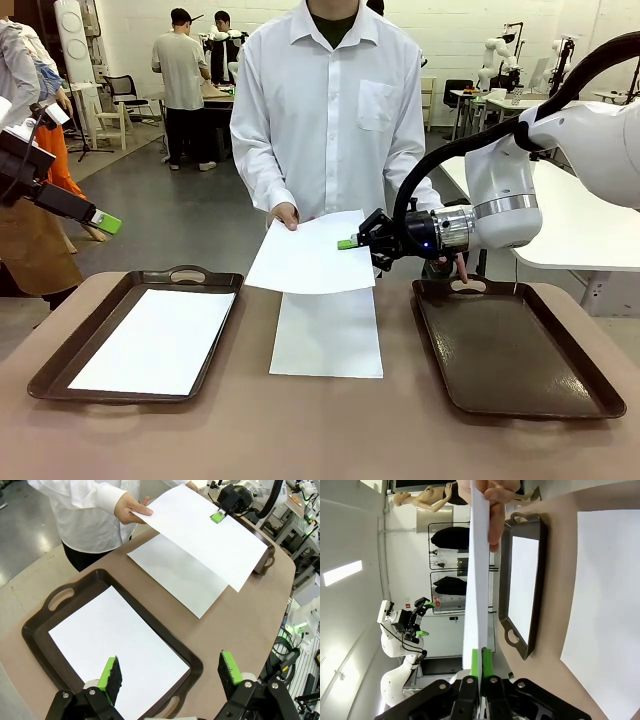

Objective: Sort the A4 documents.
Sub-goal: Receive the A4 Paper.

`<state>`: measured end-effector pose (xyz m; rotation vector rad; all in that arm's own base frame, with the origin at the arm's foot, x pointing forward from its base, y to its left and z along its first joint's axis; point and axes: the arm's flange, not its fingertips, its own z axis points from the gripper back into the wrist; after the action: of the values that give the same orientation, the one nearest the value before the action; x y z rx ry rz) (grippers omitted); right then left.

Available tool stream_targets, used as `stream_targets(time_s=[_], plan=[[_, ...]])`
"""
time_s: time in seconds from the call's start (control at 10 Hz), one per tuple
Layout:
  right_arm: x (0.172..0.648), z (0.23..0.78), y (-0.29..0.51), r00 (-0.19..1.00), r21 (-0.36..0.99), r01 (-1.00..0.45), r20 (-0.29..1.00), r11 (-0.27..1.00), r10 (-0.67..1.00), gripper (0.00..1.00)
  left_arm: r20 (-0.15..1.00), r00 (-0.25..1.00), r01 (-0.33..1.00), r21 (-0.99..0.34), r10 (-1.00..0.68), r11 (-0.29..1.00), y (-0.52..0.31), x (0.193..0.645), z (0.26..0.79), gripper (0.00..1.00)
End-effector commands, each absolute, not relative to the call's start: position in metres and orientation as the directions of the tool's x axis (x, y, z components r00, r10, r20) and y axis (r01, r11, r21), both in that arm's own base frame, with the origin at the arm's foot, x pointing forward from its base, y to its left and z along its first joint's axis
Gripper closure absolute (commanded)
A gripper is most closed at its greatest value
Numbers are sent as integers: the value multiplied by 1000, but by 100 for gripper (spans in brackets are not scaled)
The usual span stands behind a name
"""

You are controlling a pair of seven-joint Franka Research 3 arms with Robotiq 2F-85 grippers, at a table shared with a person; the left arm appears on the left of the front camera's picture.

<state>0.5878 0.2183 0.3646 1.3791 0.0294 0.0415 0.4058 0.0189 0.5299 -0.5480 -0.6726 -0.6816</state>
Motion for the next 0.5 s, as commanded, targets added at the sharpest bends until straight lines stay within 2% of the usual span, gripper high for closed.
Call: stream_targets(time_s=[0.0,0.1,0.4], plan=[[590,365,224,999,985,13,-19,170,33,100,711,585,720,-234,-390,654,19,405,529,0],[586,369,224,997,986,-13,0,168,78,100,711,585,720,-234,-390,654,19,405,529,0],[588,365,218,999,982,-10,1,190,47,100,711,585,720,-234,-390,654,19,405,529,0]])
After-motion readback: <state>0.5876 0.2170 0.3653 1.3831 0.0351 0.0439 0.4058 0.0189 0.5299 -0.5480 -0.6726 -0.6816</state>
